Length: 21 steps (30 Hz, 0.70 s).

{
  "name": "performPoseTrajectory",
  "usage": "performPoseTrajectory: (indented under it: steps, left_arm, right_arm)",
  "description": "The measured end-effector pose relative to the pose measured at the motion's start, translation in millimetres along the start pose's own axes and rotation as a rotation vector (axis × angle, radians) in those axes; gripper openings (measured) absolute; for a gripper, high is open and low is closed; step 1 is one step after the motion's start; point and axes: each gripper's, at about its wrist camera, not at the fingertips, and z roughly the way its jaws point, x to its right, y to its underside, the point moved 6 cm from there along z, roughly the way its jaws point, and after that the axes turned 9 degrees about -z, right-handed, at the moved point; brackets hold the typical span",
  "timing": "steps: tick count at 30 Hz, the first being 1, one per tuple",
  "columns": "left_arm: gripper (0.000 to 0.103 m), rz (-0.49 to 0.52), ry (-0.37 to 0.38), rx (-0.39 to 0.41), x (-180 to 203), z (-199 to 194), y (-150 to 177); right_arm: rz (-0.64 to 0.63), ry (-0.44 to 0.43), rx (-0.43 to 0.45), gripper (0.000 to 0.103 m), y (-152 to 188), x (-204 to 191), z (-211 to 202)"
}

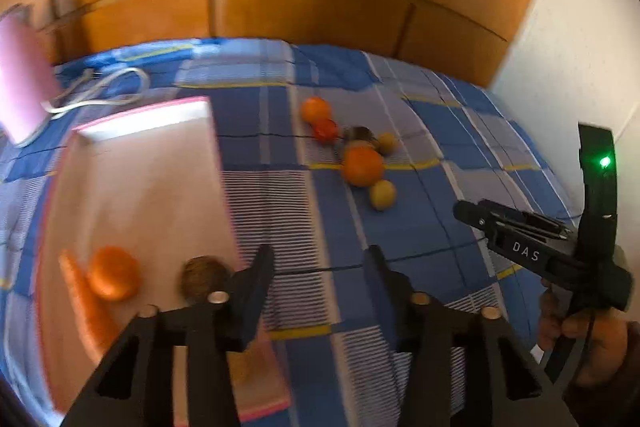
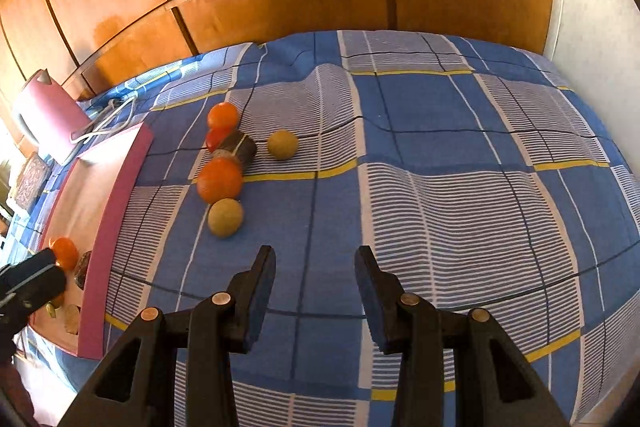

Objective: Organize fruits
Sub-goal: 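Move the left tool to the small yellow fruit and grasp it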

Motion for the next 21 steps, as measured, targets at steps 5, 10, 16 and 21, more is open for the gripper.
performPoseTrajectory:
  steps: [5,10,16,21]
  left_arm:
    - [0.036,0.013,0.039,-0.057,20.9,29.6,-3.9]
    - [0.036,0.007,0.065,-0.091,38.0,53.8,-10.2]
    - [0.036,-0.005,0.063,-0.11,49.0,76.8,-15.5]
    - [0.036,-0.03,0.052,-0.121,49.6,92.2,-20.6]
  right_arm:
    - [0.008,0.008,0.003,0.041,-2.9,8.8,0.0]
    - [0.019,0.005,-0.006,0.041,-4.0,16.6,4.3]
    - [0.027,-0.008,-0.025,0.042,-1.8,20.9,12.9]
    - [0.015,-0.015,-0.032,0.042,-3.1,20.2,18.5]
